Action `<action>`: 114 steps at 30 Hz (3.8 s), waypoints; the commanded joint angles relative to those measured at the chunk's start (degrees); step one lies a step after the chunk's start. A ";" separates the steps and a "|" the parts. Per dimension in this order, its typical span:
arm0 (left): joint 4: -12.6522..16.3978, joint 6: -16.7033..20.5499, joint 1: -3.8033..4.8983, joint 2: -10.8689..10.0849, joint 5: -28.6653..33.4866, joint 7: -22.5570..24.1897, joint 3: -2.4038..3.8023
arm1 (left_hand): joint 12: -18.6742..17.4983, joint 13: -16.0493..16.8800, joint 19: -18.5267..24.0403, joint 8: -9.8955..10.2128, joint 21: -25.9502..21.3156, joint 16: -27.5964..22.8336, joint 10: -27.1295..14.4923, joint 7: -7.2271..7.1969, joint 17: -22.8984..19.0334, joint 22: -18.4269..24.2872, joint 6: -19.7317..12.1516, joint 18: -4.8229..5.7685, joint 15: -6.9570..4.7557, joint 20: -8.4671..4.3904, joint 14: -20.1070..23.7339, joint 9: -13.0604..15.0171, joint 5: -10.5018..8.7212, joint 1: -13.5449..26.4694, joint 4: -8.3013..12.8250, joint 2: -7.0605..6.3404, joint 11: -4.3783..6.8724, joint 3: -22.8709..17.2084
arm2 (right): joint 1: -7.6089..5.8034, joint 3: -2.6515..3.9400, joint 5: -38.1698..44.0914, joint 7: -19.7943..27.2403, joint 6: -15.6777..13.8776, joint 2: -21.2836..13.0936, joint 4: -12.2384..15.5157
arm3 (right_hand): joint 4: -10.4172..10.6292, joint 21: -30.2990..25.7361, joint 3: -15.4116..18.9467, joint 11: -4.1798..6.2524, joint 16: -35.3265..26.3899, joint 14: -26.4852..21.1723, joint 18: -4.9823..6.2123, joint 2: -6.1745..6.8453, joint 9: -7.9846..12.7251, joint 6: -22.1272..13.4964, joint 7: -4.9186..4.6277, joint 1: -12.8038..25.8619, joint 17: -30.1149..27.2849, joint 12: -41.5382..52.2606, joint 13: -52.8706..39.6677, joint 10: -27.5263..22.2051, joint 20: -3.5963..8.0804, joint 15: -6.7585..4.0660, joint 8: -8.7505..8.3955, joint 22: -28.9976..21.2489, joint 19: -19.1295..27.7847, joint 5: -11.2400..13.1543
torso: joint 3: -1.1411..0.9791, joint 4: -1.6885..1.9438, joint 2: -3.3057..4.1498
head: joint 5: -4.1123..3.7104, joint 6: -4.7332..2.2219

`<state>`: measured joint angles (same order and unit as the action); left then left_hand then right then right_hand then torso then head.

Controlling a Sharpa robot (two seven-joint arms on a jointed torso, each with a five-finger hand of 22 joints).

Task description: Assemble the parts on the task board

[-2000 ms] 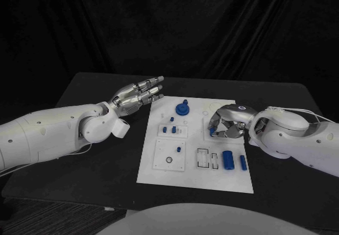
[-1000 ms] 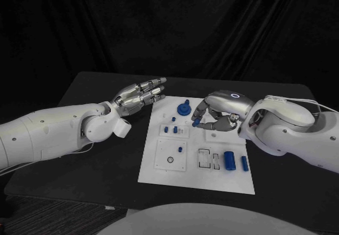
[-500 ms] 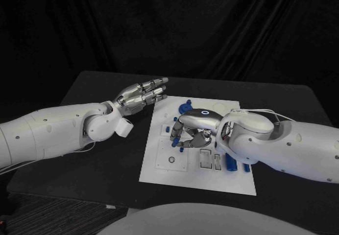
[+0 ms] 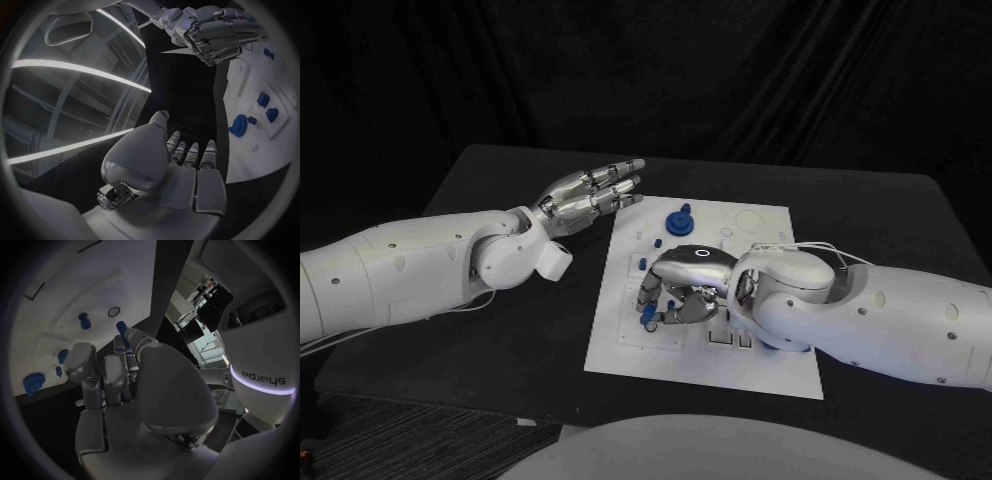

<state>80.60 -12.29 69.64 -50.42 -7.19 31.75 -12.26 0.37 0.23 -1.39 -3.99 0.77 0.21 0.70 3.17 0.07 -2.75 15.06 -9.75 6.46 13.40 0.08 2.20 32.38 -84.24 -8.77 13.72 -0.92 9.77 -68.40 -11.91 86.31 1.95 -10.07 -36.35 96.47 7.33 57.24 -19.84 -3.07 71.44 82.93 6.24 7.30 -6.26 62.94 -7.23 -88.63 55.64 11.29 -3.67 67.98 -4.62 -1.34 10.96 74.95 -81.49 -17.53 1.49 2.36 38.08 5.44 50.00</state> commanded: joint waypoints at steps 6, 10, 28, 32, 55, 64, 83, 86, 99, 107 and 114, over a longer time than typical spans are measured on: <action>0.37 -0.57 -0.10 0.01 0.07 0.59 0.05 | -0.10 0.07 0.05 -0.41 0.07 -0.21 0.02 -0.12 -0.07 0.02 0.22 -0.57 0.29 0.34 -0.08 0.07 0.25 -0.04 0.39 0.31 -0.12 -0.07 | 0.48 0.04 3.04 0.23 0.24 0.35 -0.68 | -0.29 0.58 -0.07 -0.16 0.62 0.30 -0.57 -0.01 -3.42 0.90 0.47 -0.33 0.52 -0.26 -0.08 0.45 0.25 -0.11 0.36 7.58 -0.34 -0.38 | 0.01 0.02 -0.01 | -0.05 0.00; 0.53 -0.73 -0.11 0.10 0.07 0.47 0.05 | -0.10 0.06 0.05 -0.40 0.07 -0.21 0.00 -0.10 -0.07 0.02 0.18 -0.57 0.30 0.35 -0.08 0.06 0.26 -0.03 0.41 0.33 -0.13 -0.09 | 0.55 0.04 4.39 0.12 0.33 0.49 -0.99 | -0.39 0.92 -0.13 -0.15 0.79 0.41 -0.62 -0.02 -3.49 0.93 0.48 -0.34 0.78 -0.32 -0.09 0.52 0.26 -0.12 0.37 7.66 -0.45 -0.49 | 0.01 0.02 -0.01 | 0.02 0.00; 0.26 -1.19 -0.15 0.37 0.07 0.23 0.05 | -0.11 0.05 0.05 -0.41 0.07 -0.21 -0.03 -0.07 -0.07 0.02 0.14 -0.57 0.34 0.36 -0.08 0.05 0.26 -0.01 0.45 0.39 -0.16 -0.13 | 0.59 0.04 8.90 -1.07 2.05 0.35 0.00 | -0.49 1.14 -0.16 -0.17 0.94 0.52 -0.65 0.06 -3.57 0.91 0.46 -0.28 1.02 -0.44 -0.08 0.55 0.26 -0.11 0.35 7.70 -0.52 -0.62 | 0.01 0.02 0.00 | -0.10 0.00; 0.16 -1.28 -0.17 0.41 0.07 0.15 0.05 | -0.12 0.05 0.05 -0.41 0.07 -0.21 -0.04 -0.05 -0.07 0.03 0.09 -0.56 0.37 0.37 -0.08 0.04 0.26 0.01 0.47 0.45 -0.18 -0.17 | 0.59 0.04 8.98 -1.38 2.60 0.28 0.25 | -0.50 0.96 -0.16 -0.18 0.86 0.49 -0.62 0.06 -3.58 0.90 0.46 -0.27 0.86 -0.46 -0.08 0.55 0.26 -0.11 0.34 7.66 -0.47 -0.62 | 0.01 0.02 -0.01 | -0.01 0.00; -0.30 -1.81 -0.33 0.64 0.07 -0.59 0.05 | -0.13 0.04 0.07 -0.39 0.06 -0.21 -0.06 -0.01 -0.07 0.07 -0.10 -0.55 0.54 0.41 -0.08 0.00 0.24 0.11 0.50 0.78 -0.25 -0.35 | 0.58 0.04 12.75 -3.31 2.56 -0.24 0.89 | -0.47 0.33 -0.10 -0.17 0.52 0.32 -0.52 0.06 -3.75 0.85 0.44 0.21 0.28 -0.56 -0.15 0.86 0.23 -0.08 0.27 7.50 -0.28 -0.44 | 0.03 0.00 -0.01 | 0.16 0.00; -0.26 -1.84 -0.36 0.57 0.07 -0.80 0.05 | -0.13 0.03 0.07 -0.37 0.06 -0.21 -0.08 0.01 -0.07 0.07 -0.18 -0.55 0.59 0.43 -0.08 -0.02 0.22 0.17 0.50 0.88 -0.27 -0.41 | 0.58 0.04 13.11 -3.61 2.74 -0.17 0.85 | -0.50 0.03 -0.10 -0.14 0.39 0.26 -0.46 0.06 -3.79 0.82 0.46 0.27 0.05 -0.56 -0.18 0.97 0.23 -0.09 0.25 7.43 -0.19 -0.40 | 0.02 0.02 -0.02 | 0.14 0.00; -0.40 -2.07 -0.39 0.80 0.07 -1.22 0.05 | -0.14 0.03 0.07 -0.39 0.06 -0.21 -0.08 0.03 -0.07 0.09 -0.19 -0.55 0.67 0.47 -0.08 -0.02 0.18 0.25 0.49 1.00 -0.30 -0.46 | 0.59 0.04 13.17 -3.17 3.89 1.15 0.60 | -0.85 -1.10 -0.26 -0.71 -0.27 -0.38 -0.30 0.30 -3.71 -1.90 -0.17 1.52 -0.85 -1.66 -0.24 0.07 -0.12 0.38 -1.66 7.12 0.48 1.46 | 0.01 0.00 0.00 | -0.09 0.00; -0.40 -2.12 -0.40 0.80 0.07 -1.31 0.05 | -0.14 0.03 0.07 -0.39 0.06 -0.21 -0.08 0.03 -0.07 0.09 -0.19 -0.55 0.67 0.47 -0.08 -0.02 0.18 0.25 0.49 1.00 -0.30 -0.46 | 0.59 0.04 13.17 -3.27 4.17 1.17 0.51 | -1.02 -2.28 -0.55 -0.72 -0.80 -0.84 -0.08 0.50 -3.37 -4.07 -0.07 1.69 -1.62 -2.08 -0.23 -0.63 -0.23 0.44 -2.95 6.83 0.98 1.75 | 0.00 0.01 0.00 | -0.15 0.00; -0.50 -2.37 -0.48 0.86 0.07 -1.54 0.05 | -0.14 0.03 0.07 -0.41 0.06 -0.21 -0.09 0.08 -0.07 0.08 -0.19 -0.54 0.71 0.50 -0.08 -0.02 0.17 0.32 0.50 1.10 -0.35 -0.52 | 0.59 0.04 13.17 -3.45 4.43 0.97 0.34 | -0.84 -3.88 -0.84 -1.25 -1.46 -1.56 0.17 0.55 -3.82 -4.20 0.75 2.76 -2.67 -2.50 -0.40 -2.35 -0.67 0.90 -3.02 6.46 1.74 2.63 | 0.00 0.00 -0.01 | -0.29 0.00; -0.62 -2.49 -0.56 0.96 0.07 -1.70 0.05 | -0.15 0.02 0.08 -0.41 0.05 -0.21 -0.11 0.12 -0.07 0.10 -0.24 -0.54 0.75 0.52 -0.08 -0.03 0.17 0.36 0.52 1.16 -0.38 -0.56 | 0.59 0.04 13.17 -2.85 3.33 0.90 0.29 | -1.56 -3.27 -0.57 -0.32 -1.15 -1.37 0.17 -0.05 -5.22 -1.01 0.66 2.70 -2.23 -0.91 -0.96 -0.35 -0.28 0.22 -1.06 6.61 1.53 2.63 | 0.01 0.01 0.00 | -0.33 0.00; -0.65 -2.54 -0.61 0.95 0.07 -1.76 0.05 | -0.15 0.02 0.08 -0.41 0.05 -0.21 -0.11 0.12 -0.07 0.10 -0.24 -0.54 0.75 0.52 -0.08 -0.03 0.17 0.36 0.52 1.16 -0.38 -0.56 | 0.59 0.04 13.17 -2.59 2.31 0.79 0.34 | -1.98 -2.64 0.01 0.15 -0.99 -1.15 0.06 -0.62 -6.60 1.34 0.90 2.92 -1.91 -0.11 -1.18 0.93 0.10 -0.18 0.56 6.74 1.29 2.63 | 0.00 0.02 -0.03 | -0.25 0.00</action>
<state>79.91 -13.84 69.15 -49.55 -7.19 29.49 -12.26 0.37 0.22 -1.39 -4.21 0.77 0.21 0.70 3.17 0.05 -2.74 15.06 -9.75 6.87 13.40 0.08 2.19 32.38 -83.79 -8.46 14.17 -0.91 9.44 -67.95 -11.87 98.99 -0.29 -6.42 -35.46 96.73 5.60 54.30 -19.84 -2.87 70.30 81.74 6.26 7.86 -10.89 63.07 -5.52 -85.97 53.68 10.87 -4.77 68.58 -4.94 -1.10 10.79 74.95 -80.34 -15.19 1.48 2.38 38.06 5.11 50.00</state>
